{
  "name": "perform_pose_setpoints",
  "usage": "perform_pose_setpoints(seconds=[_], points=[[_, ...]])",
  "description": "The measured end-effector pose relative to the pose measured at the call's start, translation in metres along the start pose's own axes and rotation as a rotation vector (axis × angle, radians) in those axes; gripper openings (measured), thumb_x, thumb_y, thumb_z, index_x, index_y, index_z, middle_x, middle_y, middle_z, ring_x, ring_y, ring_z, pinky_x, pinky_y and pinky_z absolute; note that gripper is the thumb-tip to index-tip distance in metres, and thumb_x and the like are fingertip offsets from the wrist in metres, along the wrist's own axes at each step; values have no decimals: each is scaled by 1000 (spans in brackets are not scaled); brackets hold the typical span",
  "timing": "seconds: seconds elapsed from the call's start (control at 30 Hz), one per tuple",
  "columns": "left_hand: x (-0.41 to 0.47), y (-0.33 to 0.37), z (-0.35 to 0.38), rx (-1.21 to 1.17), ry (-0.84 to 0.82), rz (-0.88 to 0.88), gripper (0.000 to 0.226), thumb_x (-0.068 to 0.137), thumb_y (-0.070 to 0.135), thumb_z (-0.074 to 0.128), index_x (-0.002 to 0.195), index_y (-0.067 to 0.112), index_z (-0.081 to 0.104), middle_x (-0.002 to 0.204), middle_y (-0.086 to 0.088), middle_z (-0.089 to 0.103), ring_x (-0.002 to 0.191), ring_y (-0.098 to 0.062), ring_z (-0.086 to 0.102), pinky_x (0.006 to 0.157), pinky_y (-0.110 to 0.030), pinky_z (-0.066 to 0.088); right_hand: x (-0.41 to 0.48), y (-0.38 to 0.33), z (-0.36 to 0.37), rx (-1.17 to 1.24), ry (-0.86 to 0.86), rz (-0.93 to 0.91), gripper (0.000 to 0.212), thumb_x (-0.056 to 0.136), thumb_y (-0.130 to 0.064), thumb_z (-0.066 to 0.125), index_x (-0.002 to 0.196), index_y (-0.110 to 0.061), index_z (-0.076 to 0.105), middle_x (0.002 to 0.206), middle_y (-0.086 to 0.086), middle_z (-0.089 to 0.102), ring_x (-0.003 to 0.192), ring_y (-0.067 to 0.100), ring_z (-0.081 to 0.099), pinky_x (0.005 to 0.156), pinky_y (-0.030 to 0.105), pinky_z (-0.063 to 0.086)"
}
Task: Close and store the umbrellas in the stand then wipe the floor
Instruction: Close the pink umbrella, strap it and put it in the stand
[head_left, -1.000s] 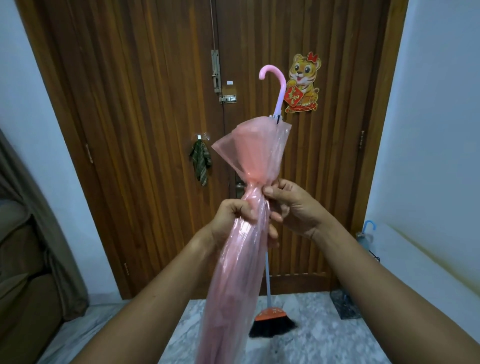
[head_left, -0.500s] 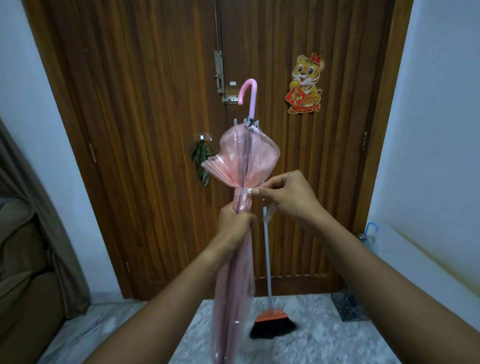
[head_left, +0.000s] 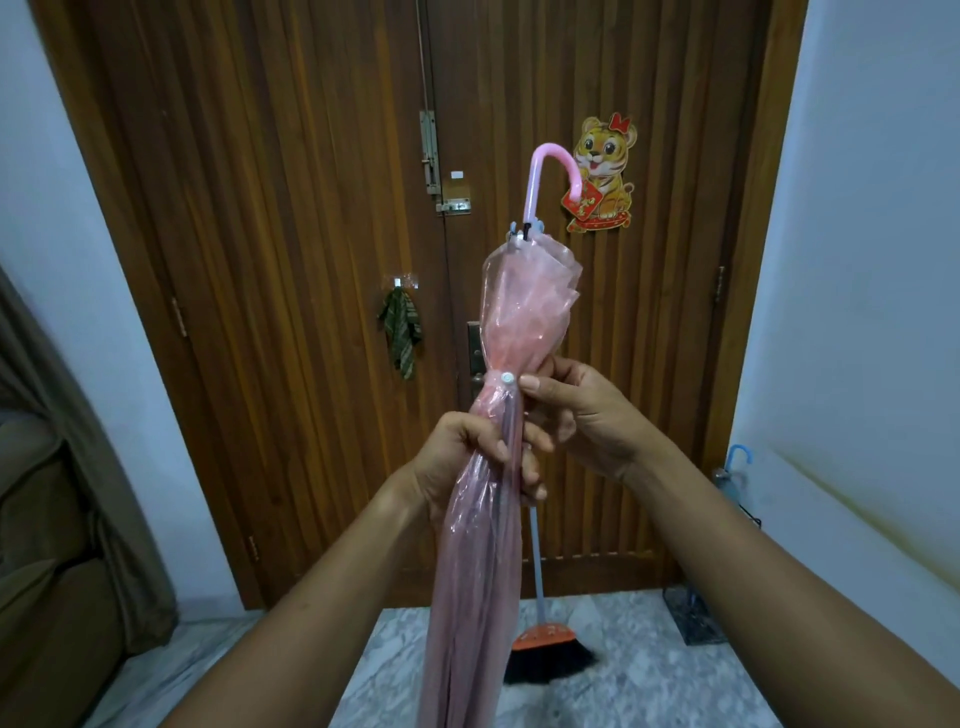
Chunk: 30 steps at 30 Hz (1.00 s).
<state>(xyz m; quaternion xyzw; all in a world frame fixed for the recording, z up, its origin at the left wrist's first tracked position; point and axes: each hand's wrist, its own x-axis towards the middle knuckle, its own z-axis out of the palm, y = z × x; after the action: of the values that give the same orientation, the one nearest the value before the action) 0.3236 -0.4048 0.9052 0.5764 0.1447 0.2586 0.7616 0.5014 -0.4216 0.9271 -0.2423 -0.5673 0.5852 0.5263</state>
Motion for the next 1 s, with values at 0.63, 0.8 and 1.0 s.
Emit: perform_pose_setpoints(seconds=[0.63, 0.8, 1.0], points=[[-7, -8, 5, 77, 389, 38, 35, 37, 13, 50, 72, 8, 47, 48, 1, 40, 33, -11, 33, 42, -23, 29, 3, 19, -10, -340, 194, -4, 33, 88, -17, 73, 107, 9, 69, 103, 14, 75, 100, 22, 72, 92, 35, 56], [-10, -7, 6, -89, -19, -3, 32, 52, 9, 46, 81, 1, 55, 54, -6, 48, 42, -17, 47, 48, -24, 42, -3, 15, -8, 107, -111, 26, 44, 88, -13, 71, 123, 3, 49, 100, 21, 59, 81, 24, 66, 78, 37, 59], [-5, -11, -4, 474, 475, 153, 41, 82, 19, 71, 123, 17, 61, 111, -3, 72, 103, -19, 69, 96, -40, 55, 6, 17, 6, -377, 287, -239, 21, 85, -3, 74, 76, 1, 56, 70, 6, 64, 65, 13, 61, 64, 26, 53]])
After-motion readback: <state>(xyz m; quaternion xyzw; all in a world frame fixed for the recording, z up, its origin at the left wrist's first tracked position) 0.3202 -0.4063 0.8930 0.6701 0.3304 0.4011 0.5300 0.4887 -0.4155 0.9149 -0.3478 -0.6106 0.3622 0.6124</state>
